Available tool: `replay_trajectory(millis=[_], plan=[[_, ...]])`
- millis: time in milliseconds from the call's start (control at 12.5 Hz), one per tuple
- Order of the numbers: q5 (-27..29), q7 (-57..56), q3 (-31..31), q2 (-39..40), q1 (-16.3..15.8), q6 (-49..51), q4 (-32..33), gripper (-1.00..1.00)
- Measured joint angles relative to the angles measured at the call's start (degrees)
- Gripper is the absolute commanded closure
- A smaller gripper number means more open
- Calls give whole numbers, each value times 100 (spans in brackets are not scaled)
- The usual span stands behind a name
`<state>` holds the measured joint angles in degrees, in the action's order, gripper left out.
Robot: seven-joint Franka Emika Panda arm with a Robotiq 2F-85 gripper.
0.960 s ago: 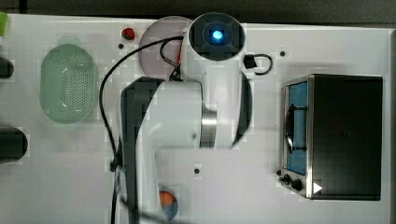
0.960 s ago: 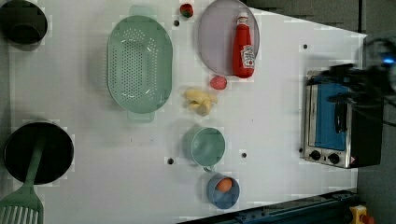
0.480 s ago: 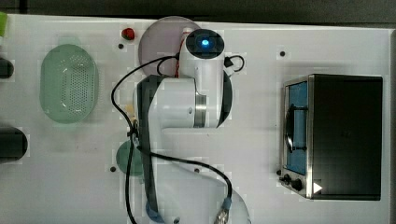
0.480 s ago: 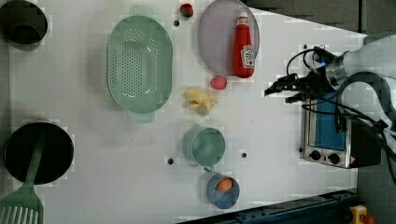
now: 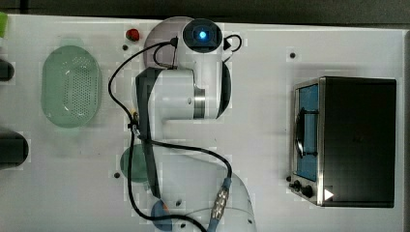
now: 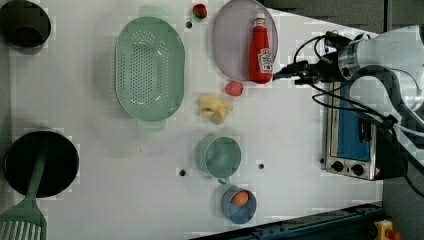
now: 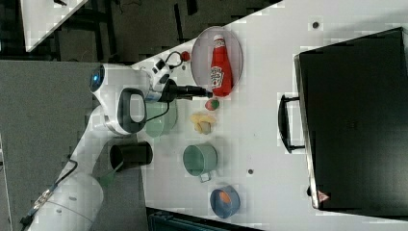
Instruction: Pick ketchup from plate and place it on table.
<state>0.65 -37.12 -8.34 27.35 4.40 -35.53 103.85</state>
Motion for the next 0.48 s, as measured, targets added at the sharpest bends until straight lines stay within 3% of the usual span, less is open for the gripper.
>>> replay_trajectory(millis=[480], plan=[[-424, -84, 23, 964, -46, -960, -442, -100]])
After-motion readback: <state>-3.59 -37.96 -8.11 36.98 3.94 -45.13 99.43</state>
